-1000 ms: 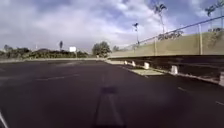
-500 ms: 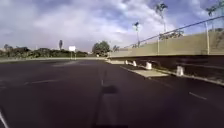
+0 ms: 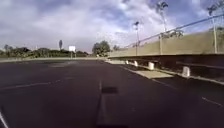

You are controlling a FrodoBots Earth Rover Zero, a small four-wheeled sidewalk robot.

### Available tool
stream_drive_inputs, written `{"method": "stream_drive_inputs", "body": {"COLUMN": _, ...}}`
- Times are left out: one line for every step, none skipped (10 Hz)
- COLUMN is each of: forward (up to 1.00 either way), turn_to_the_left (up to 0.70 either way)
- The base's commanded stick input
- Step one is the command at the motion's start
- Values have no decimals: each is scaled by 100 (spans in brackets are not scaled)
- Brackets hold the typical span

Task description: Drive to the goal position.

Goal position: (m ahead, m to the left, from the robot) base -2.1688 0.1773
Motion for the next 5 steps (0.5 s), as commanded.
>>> {"method": "stream_drive_inputs", "body": {"forward": 70, "turn_to_the_left": 22}}
{"method": "stream_drive_inputs", "body": {"forward": 70, "turn_to_the_left": 5}}
{"method": "stream_drive_inputs", "body": {"forward": 70, "turn_to_the_left": 0}}
{"method": "stream_drive_inputs", "body": {"forward": 70, "turn_to_the_left": 0}}
{"method": "stream_drive_inputs", "body": {"forward": 70, "turn_to_the_left": 0}}
